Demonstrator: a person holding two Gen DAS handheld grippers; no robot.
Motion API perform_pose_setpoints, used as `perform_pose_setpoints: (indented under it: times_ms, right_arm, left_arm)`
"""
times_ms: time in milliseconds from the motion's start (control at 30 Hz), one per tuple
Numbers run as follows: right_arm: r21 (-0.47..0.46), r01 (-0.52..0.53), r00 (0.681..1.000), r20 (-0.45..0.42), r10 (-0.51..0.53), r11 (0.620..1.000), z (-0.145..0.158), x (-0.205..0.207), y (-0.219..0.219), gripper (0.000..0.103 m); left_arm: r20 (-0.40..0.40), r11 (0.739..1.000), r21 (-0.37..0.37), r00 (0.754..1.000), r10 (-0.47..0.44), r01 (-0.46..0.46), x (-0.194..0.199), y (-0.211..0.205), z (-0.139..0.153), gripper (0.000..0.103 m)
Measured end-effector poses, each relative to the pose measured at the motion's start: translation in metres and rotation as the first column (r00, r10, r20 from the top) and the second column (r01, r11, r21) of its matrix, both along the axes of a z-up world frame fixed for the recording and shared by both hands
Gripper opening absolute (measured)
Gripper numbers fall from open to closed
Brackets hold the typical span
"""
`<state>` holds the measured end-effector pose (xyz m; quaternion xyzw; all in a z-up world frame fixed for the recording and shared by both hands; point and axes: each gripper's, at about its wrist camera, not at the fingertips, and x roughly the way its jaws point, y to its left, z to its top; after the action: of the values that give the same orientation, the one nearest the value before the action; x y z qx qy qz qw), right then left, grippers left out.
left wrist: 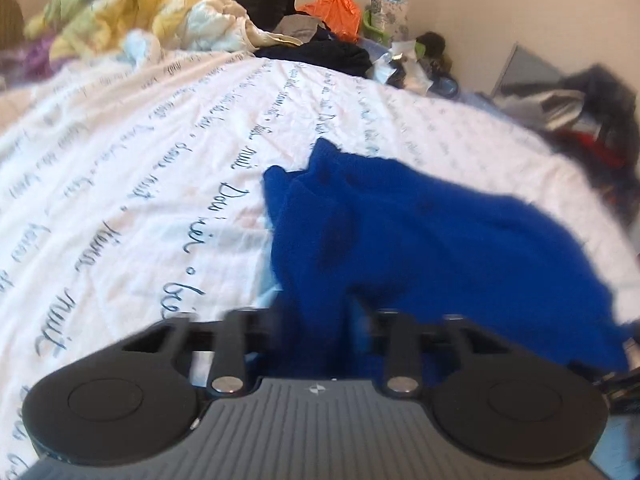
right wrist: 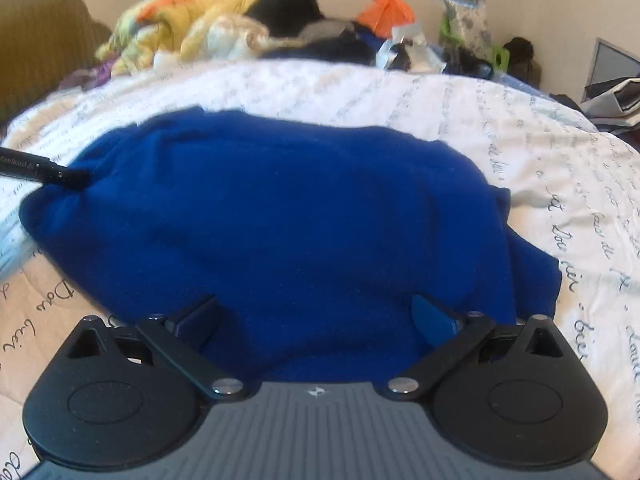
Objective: Fold small clothes
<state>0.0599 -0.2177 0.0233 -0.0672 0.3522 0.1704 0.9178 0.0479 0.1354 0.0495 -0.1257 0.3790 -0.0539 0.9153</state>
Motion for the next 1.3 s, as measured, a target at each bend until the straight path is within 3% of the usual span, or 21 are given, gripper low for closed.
perform_pose_setpoints:
  times_ms: [67,133,167,267,333,367,400,467,533,600,633,767,800,833,867,900,1000,1067,1167,1233,1300]
  right_arm:
    - [0.006,-0.008,1.000,0.011,0.008,1.000,-0.003,-0.002,0.008,0.103]
    - [0.007,-0.010,1.000,0.014,0.010,1.000,-0.003,-0.001,0.016,0.103]
    - [0.008,-0.011,1.000,0.016,0.010,1.000,-0.004,0.002,0.021,0.103]
    - [0.012,-0.014,1.000,0.023,0.014,1.000,-0.006,0.000,0.026,0.103]
    - [0.013,-0.016,1.000,0.023,0.016,1.000,-0.004,0.003,0.028,0.103]
    - [0.013,-0.017,1.000,0.020,0.016,1.000,0.000,-0.001,0.020,0.103]
    - [0.012,-0.017,1.000,0.010,0.017,1.000,0.002,-0.008,0.010,0.103]
    - [0.017,-0.018,0.998,-0.056,0.019,1.000,0.013,-0.008,0.002,0.103]
    - [0.142,0.000,0.997,-0.079,0.011,0.990,0.033,-0.010,-0.020,0.103]
    - [0.256,0.021,0.999,-0.051,-0.008,0.967,0.051,0.003,-0.033,0.103]
    - [0.265,0.033,0.999,-0.047,-0.021,0.964,0.057,0.016,-0.031,0.103]
    - [0.154,0.078,0.995,-0.070,-0.068,0.985,0.052,0.069,-0.011,0.103]
    - [0.131,0.081,0.994,-0.088,-0.070,0.988,0.046,0.080,-0.004,0.103]
    - [0.108,0.089,0.991,-0.107,-0.078,0.990,0.038,0.084,-0.005,0.103]
    - [0.086,0.096,0.989,-0.118,-0.085,0.992,0.031,0.088,-0.003,0.103]
    - [0.068,0.090,0.989,-0.121,-0.081,0.994,0.023,0.089,-0.007,0.103]
    - [0.064,0.054,0.999,-0.005,-0.054,0.996,0.007,0.065,-0.013,0.103]
    - [0.067,0.053,0.999,0.008,-0.054,0.996,0.005,0.058,-0.012,0.103]
    - [0.060,0.054,0.999,-0.002,-0.054,0.997,0.008,0.049,-0.025,0.103]
    - [0.078,0.108,0.994,-0.024,-0.107,0.991,0.018,0.049,-0.028,0.103]
    - [0.176,0.133,0.991,-0.005,-0.134,0.975,0.031,0.045,-0.031,0.103]
  left_arm:
    - [0.008,0.994,-0.106,1.000,0.019,-0.018,-0.008,0.014,0.010,0.007]
    - [0.013,0.979,-0.203,0.999,0.038,-0.035,-0.017,0.027,0.018,0.007]
    - [0.005,0.980,-0.197,0.999,0.038,-0.036,-0.021,0.030,0.018,0.007]
    - [-0.082,0.997,-0.057,0.996,0.048,-0.053,-0.023,0.028,-0.008,0.010]
    - [-0.068,0.998,-0.056,0.997,0.034,-0.038,-0.030,0.027,-0.006,0.014]
    - [-0.055,0.997,-0.046,0.997,0.052,-0.054,-0.031,0.026,0.000,0.030]
    - [-0.017,0.997,-0.039,0.997,0.072,-0.073,-0.033,0.026,0.008,0.056]
    - [0.113,0.997,-0.009,0.991,0.075,-0.074,-0.034,0.022,0.028,0.081]
    - [0.185,0.995,0.098,0.983,-0.003,-0.015,-0.017,0.000,0.045,0.082]
    - [0.178,0.980,0.200,0.982,-0.059,0.022,0.016,-0.024,0.049,0.078]
    - [0.160,0.975,0.218,0.984,-0.075,0.039,0.035,-0.034,0.046,0.074]
    - [-0.064,0.977,0.211,0.998,-0.010,0.023,0.132,-0.046,0.005,0.027]
    - [-0.089,0.978,0.209,0.996,-0.001,0.019,0.147,-0.046,-0.003,0.029]
    - [-0.054,0.976,0.219,0.998,0.008,0.004,0.154,-0.044,-0.007,0.028]
    - [-0.057,0.975,0.220,0.998,0.008,0.005,0.160,-0.044,-0.006,0.017]
    - [-0.050,0.979,0.203,0.999,0.010,0.000,0.163,-0.042,-0.004,0.014]
    - [-0.004,0.972,0.231,0.999,0.040,-0.038,0.164,-0.032,-0.014,0.016]
    - [0.025,0.967,0.249,0.999,0.043,-0.047,0.155,-0.030,-0.015,0.017]
    - [0.073,0.945,0.312,0.994,0.085,-0.103,0.134,-0.038,0.001,0.024]
    - [0.157,0.949,0.296,0.985,0.066,-0.111,0.105,-0.050,0.018,0.037]
    - [0.209,0.963,0.264,0.978,-0.005,-0.051,0.079,-0.068,0.025,0.078]
